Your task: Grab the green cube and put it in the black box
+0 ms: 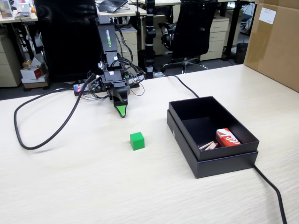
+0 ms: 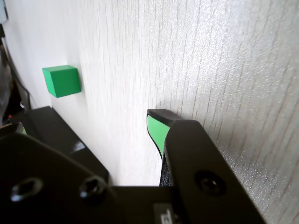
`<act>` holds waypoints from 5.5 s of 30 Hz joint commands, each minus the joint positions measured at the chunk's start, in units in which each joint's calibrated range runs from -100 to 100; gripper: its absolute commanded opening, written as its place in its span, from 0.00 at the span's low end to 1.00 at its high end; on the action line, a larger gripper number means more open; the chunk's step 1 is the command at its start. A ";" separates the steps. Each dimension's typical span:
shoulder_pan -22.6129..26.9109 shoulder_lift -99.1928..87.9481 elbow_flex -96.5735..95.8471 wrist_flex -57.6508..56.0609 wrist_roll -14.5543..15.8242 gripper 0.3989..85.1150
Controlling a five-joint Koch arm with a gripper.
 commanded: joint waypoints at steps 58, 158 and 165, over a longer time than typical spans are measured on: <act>0.10 0.03 -0.56 -2.32 -0.15 0.59; 0.05 104.44 117.66 -71.35 0.20 0.01; 2.49 82.99 113.40 -70.57 1.47 0.01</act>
